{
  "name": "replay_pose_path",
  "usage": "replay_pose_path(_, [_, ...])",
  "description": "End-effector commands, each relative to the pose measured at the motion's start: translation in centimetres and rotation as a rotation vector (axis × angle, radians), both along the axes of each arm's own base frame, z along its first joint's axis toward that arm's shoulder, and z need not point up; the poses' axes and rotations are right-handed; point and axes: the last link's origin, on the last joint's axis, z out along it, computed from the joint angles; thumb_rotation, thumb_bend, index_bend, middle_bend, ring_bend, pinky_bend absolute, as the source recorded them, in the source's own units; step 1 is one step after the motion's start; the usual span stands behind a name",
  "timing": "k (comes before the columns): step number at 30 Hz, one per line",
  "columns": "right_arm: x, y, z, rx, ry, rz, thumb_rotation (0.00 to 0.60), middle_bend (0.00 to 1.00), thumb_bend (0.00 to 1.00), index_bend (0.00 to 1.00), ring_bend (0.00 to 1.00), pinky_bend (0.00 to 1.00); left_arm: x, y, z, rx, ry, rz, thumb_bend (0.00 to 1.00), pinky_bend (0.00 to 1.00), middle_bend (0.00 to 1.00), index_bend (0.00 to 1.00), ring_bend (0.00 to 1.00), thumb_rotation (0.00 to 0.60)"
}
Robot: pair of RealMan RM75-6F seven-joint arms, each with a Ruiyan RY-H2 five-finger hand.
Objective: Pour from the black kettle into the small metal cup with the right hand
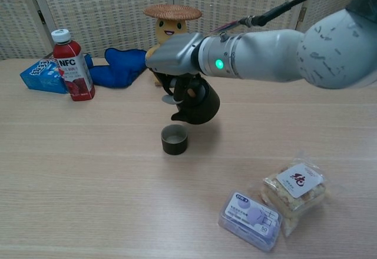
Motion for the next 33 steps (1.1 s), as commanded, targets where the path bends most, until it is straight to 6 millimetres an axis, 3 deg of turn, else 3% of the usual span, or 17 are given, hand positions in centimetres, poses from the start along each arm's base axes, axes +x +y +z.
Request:
replay_pose_path(1, [0.2,0.2,-0.2,-0.004,0.018,0.017,0.442,1.00,0.46,1.00,0.99,0.59,-0.1,0.0,0.0,0.000,0.000,0.002,0.18,0.00,0.00,0.13,0.06,0.600])
replay_pose_path(33, [0.6,1.2,-0.9,-0.056,0.136,0.117,0.479,1.00,0.46,1.00,0.99,0.59,-0.4,-0.2,-0.1,0.003,-0.002,0.005,0.18,0.00,0.00,0.13,0.06,0.600])
